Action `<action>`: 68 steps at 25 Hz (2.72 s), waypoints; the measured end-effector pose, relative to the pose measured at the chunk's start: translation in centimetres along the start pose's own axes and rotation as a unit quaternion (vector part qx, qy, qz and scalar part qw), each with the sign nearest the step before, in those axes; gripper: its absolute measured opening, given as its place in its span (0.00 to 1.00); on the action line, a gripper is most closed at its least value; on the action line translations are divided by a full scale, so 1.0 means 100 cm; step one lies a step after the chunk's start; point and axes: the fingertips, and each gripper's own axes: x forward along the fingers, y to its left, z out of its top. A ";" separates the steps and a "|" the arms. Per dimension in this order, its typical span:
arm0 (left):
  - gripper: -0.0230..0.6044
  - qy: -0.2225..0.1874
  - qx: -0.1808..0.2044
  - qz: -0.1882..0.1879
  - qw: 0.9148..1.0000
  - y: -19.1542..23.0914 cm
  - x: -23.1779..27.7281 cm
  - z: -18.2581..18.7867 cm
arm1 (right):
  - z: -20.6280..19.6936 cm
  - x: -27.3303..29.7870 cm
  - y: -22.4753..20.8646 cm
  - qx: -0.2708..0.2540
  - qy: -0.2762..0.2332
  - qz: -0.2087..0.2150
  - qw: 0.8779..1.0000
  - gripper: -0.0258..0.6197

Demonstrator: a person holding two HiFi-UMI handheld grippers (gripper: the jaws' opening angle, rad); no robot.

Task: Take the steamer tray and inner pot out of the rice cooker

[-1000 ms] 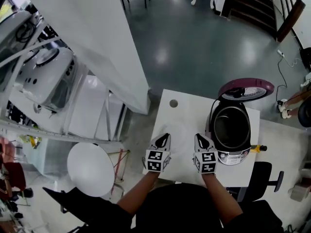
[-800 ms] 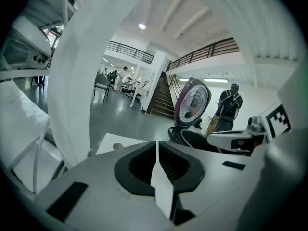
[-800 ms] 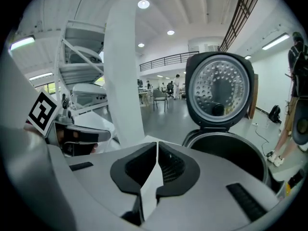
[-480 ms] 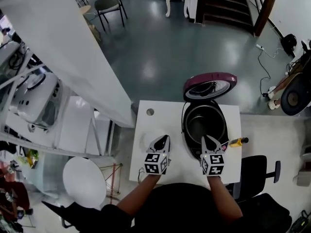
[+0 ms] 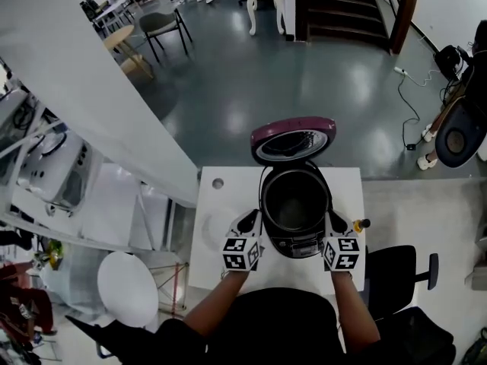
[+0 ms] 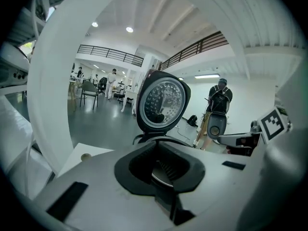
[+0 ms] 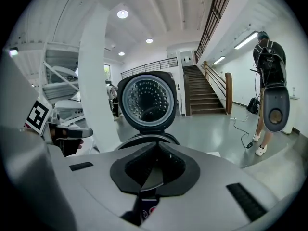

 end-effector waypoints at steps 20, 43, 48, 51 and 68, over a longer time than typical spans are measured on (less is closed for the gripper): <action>0.22 0.055 0.013 0.061 0.997 0.003 0.056 -0.021 | -0.009 0.074 -0.041 -0.067 0.074 0.066 0.993 0.23; 0.24 0.158 0.059 0.071 0.983 0.027 0.100 -0.065 | -0.055 0.135 -0.044 -0.139 0.196 0.084 0.967 0.23; 0.15 0.163 0.054 0.084 0.982 0.032 0.101 -0.064 | -0.055 0.137 -0.048 -0.141 0.194 0.073 0.968 0.18; 0.14 0.168 0.048 0.090 0.980 0.033 0.102 -0.064 | -0.055 0.137 -0.047 -0.143 0.199 0.071 0.967 0.18; 0.09 0.126 -0.015 0.095 0.987 0.026 0.088 -0.048 | -0.038 0.127 -0.053 -0.042 0.170 0.080 0.981 0.09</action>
